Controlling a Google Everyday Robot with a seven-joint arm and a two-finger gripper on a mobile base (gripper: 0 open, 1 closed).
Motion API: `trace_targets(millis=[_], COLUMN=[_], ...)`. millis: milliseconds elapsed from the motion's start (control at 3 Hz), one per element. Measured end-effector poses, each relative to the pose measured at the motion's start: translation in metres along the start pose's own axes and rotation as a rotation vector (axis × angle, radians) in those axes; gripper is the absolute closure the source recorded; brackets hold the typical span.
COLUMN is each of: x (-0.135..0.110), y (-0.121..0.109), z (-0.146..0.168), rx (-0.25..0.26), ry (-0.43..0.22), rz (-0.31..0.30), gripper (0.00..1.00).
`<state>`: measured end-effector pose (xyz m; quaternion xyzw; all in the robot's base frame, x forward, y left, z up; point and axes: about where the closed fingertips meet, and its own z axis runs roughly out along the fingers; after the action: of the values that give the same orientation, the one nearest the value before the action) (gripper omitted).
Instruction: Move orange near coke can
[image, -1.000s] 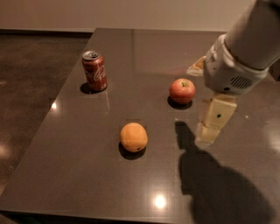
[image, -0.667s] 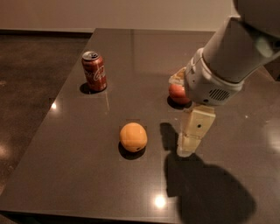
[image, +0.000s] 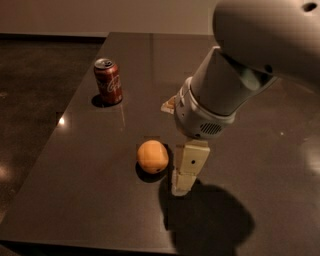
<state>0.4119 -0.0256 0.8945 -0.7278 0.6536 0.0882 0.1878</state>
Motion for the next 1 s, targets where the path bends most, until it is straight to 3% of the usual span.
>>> trace_targets(millis=[667, 1000], x=[-0.024, -0.03], y=[0.008, 0.007], z=[0.037, 0.053], rx=[-0.052, -0.069], ry=[-0.008, 0.001], rz=[-0.05, -0.068], gripper=[0.0, 0.09])
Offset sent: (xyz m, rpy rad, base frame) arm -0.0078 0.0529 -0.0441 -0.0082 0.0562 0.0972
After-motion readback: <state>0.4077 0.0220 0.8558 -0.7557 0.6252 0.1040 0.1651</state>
